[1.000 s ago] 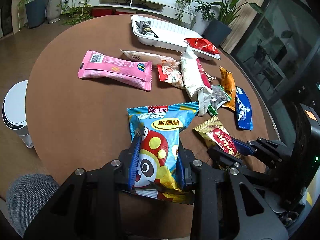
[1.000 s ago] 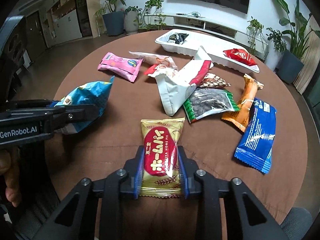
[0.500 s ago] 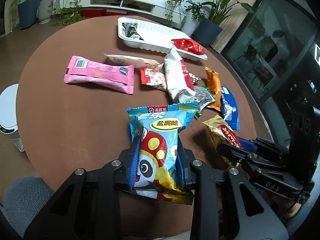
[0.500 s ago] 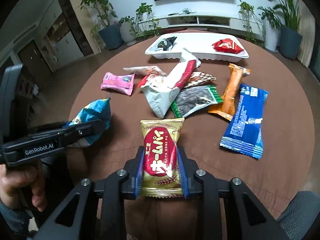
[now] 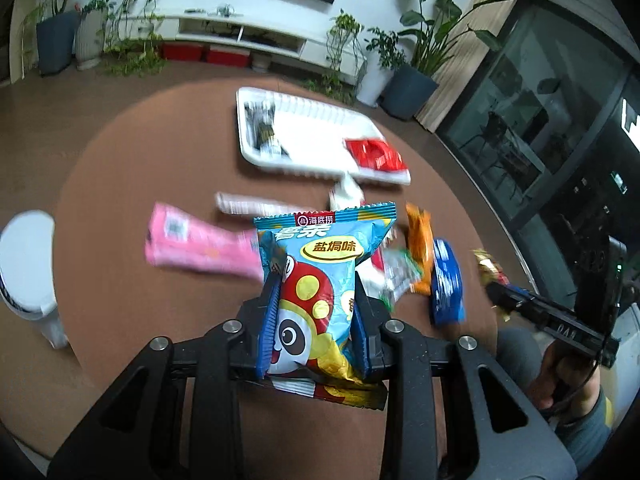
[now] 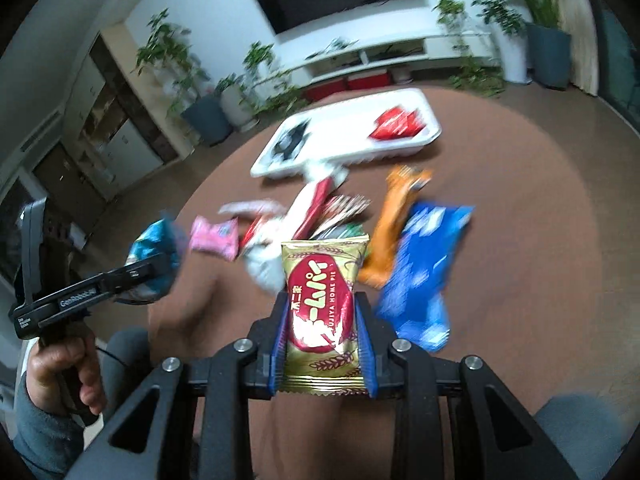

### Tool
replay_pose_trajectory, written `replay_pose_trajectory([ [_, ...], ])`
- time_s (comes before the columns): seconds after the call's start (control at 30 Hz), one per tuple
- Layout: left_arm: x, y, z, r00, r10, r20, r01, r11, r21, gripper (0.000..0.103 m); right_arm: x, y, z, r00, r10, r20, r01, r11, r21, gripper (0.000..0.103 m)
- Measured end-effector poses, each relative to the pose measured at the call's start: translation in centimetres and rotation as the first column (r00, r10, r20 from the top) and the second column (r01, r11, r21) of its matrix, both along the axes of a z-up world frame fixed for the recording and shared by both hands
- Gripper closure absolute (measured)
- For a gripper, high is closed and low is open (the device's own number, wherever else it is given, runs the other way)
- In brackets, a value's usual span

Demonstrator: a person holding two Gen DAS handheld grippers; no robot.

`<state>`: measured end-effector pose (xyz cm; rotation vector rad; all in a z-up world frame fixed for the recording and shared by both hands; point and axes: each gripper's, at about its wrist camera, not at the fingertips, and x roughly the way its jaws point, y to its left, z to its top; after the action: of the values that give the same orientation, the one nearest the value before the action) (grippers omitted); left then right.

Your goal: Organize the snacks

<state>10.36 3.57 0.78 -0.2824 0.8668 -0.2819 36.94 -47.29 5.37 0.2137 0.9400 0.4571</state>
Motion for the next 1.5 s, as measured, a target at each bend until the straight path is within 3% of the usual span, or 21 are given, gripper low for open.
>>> replay_pose_trajectory([
  [0.27, 8.6, 0.3, 4.4, 0.998, -0.003, 0.058, -0.001, 0.997, 0.076, 0.074, 8.3, -6.1, 3.7, 0.982, -0.163, 0.091, 0.164, 0.986, -0.009, 0.070],
  [0.5, 18.3, -1.7, 6.2, 0.999, -0.017, 0.047, 0.009, 0.988, 0.154, 0.074, 17.5, -2.9, 5.8, 0.987, -0.094, 0.131, 0.098, 0.995, -0.024, 0.070],
  [0.7, 25.4, -3.7, 3.4, 1.000, -0.010, -0.013, 0.013, 0.977, 0.212, 0.074, 24.4, 3.7, 4.2, 0.994, 0.022, 0.107, -0.013, 0.996, -0.091, 0.070],
  [0.93, 29.4, -5.9, -2.8, 0.995, -0.012, -0.103, 0.038, 0.966, 0.257, 0.074, 29.1, 7.7, -0.7, 0.998, 0.053, 0.021, -0.048, 0.983, -0.178, 0.070],
  [1.17, 31.0, -6.8, -5.6, 0.994, -0.021, -0.103, 0.050, 0.956, 0.288, 0.074, 30.5, 9.7, -4.2, 0.997, 0.069, -0.035, -0.076, 0.966, -0.248, 0.070],
  [1.5, 31.8, -8.0, -7.7, 0.993, -0.049, -0.105, 0.079, 0.946, 0.314, 0.070, 30.4, 10.1, -6.3, 0.996, 0.071, -0.053, -0.084, 0.948, -0.308, 0.070],
])
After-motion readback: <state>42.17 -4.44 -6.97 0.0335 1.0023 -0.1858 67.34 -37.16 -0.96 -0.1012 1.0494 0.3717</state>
